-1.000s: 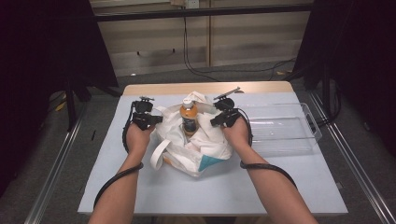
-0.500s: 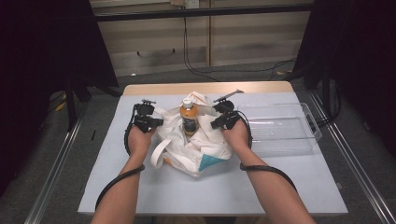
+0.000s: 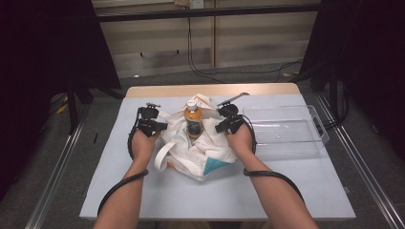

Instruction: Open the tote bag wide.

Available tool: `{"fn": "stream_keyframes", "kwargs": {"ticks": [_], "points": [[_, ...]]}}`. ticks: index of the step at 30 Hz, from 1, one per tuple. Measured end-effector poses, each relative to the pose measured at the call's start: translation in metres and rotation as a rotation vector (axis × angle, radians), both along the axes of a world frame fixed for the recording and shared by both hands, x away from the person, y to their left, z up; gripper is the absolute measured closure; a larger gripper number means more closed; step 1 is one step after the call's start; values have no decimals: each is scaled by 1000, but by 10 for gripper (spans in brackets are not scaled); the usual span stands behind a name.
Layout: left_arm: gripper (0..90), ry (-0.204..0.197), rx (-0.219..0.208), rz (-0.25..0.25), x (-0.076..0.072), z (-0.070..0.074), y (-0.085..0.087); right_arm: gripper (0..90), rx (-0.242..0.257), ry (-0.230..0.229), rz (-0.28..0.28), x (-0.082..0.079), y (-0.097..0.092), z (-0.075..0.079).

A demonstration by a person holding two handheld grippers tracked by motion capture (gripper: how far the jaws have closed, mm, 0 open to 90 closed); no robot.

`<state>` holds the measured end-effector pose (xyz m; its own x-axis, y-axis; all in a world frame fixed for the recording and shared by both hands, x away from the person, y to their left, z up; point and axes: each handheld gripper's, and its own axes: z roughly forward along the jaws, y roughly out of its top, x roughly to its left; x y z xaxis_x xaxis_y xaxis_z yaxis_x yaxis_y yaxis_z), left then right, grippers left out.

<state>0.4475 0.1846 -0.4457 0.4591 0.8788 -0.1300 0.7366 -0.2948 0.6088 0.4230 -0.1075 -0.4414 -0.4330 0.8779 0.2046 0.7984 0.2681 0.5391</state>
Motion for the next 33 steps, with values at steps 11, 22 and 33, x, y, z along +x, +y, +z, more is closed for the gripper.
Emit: {"fn": "stream_keyframes", "kwargs": {"ticks": [11, 22, 33], "points": [[882, 3, 16, -7, 0, -1, -1, 900, -19, 11, 2, -1, 1, -3], [882, 3, 21, -7, -2, -3, -2, 900, -25, 6, -2, -2, 2, -5], [880, 16, 24, -6, -3, 0, -2, 900, -22, -7, -10, -5, 2, -4]]}}
